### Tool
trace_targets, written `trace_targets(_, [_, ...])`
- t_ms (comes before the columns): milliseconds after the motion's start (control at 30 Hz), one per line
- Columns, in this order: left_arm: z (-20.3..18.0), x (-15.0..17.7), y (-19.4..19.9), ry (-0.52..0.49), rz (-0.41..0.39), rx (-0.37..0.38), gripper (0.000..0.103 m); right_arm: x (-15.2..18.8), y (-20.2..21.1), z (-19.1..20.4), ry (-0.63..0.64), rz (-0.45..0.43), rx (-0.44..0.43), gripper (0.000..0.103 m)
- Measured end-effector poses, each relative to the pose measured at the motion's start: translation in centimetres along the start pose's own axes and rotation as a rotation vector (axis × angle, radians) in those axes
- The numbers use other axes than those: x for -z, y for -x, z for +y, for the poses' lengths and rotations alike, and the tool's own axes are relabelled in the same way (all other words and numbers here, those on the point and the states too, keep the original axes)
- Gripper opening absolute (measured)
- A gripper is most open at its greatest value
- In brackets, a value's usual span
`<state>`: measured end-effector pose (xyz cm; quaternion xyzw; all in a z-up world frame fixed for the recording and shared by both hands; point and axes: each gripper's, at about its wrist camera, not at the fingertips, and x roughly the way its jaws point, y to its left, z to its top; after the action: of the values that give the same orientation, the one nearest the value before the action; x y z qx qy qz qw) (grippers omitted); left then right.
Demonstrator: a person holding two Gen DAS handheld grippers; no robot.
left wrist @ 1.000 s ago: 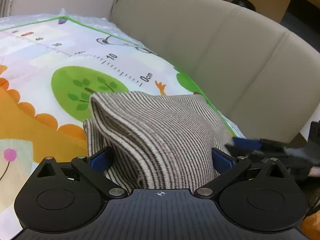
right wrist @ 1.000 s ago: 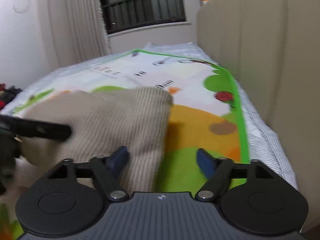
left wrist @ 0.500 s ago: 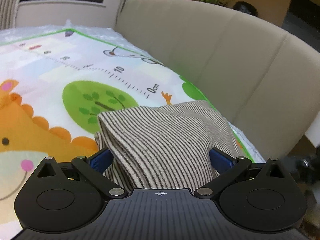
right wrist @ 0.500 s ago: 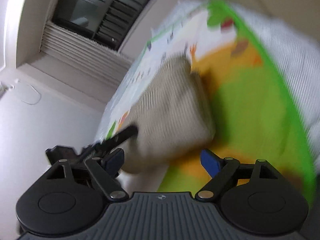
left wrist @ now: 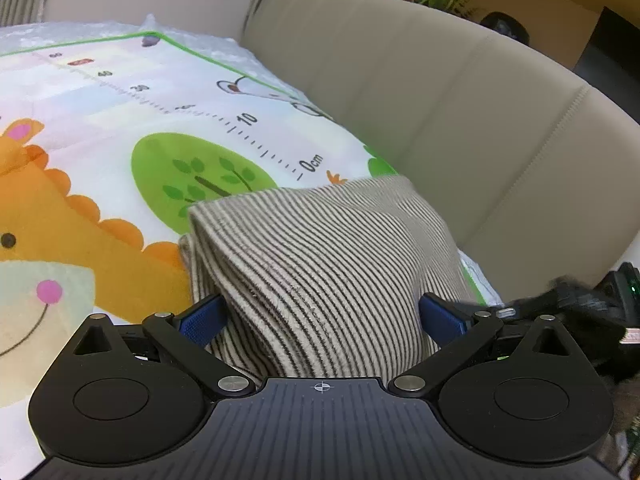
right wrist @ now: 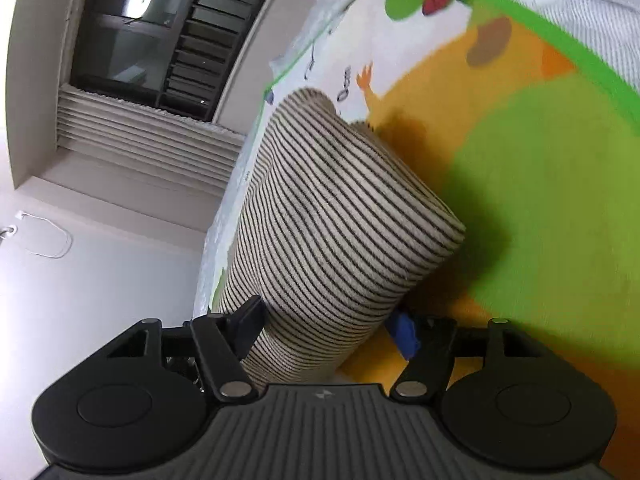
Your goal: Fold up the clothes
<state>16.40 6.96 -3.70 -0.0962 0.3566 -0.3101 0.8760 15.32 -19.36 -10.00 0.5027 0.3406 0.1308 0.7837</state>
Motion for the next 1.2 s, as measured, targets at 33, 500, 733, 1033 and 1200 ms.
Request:
trace_targets(33, [0.0, -0.1, 0.2, -0.006, -0.001, 0.002, 0.103, -0.4, 0.1, 0.1, 0.013, -0.009, 0.008, 0.066])
trace_targets(500, [0.3, -5.3, 2.8, -0.074, -0.111, -0.038, 0.103, -4.6, 1.3, 2.5, 0.429, -0.164, 0.19, 0.072])
trace_targets(733, [0.8, -6.9, -4.7, -0.06, -0.002, -0.058, 0.103, -3.9, 2.8, 1.1, 0.367, -0.154, 0.164, 0.08])
trace_targets(1033, [3.8, -4.6, -7.5, 0.094, 0.067, -0.024, 0.103, -4.6, 0.9, 1.2, 0.354, -0.144, 0.163, 0.083])
trace_targets(1200, [3.8, -3.9, -6.2, 0.132, 0.085, 0.013, 0.093, -5.0, -0.5, 2.9, 0.451, -0.113, 0.163, 0.081])
